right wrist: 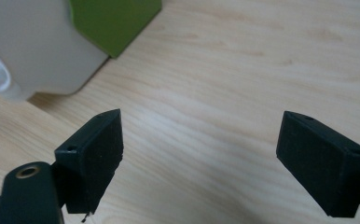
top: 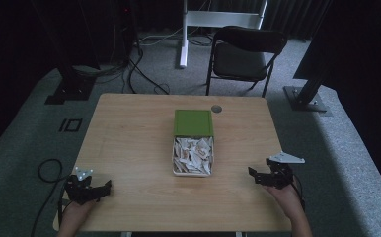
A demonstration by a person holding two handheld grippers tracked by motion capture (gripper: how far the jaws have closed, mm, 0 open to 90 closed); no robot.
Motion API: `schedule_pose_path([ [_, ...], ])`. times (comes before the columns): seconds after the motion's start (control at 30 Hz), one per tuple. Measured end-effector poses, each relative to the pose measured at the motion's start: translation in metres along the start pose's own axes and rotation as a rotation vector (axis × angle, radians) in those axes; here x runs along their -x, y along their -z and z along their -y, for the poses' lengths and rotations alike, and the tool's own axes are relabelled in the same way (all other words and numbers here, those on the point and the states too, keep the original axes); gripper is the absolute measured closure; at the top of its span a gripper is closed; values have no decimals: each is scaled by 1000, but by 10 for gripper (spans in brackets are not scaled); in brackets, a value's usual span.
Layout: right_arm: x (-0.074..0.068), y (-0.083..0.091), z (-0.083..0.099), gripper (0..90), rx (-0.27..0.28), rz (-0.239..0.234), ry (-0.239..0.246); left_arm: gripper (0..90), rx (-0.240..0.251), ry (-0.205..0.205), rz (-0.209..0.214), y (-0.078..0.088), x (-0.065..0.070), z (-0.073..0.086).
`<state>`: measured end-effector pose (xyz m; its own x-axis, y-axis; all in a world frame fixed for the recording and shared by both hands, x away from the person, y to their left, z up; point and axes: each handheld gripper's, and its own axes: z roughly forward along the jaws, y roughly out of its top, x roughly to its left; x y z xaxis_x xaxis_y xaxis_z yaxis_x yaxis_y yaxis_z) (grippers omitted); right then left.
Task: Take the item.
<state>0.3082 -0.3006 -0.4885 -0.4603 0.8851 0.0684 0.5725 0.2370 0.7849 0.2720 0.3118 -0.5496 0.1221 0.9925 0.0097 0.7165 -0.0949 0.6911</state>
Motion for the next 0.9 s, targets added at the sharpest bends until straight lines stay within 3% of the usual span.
schedule_pose_path([
  [0.43,-17,0,-31,151,60,-55,40,7,0,0,0,0,0,0],
  [0.9,-48,-15,-64,163,87,-142,89,7,0,0,0,0,0,0],
])
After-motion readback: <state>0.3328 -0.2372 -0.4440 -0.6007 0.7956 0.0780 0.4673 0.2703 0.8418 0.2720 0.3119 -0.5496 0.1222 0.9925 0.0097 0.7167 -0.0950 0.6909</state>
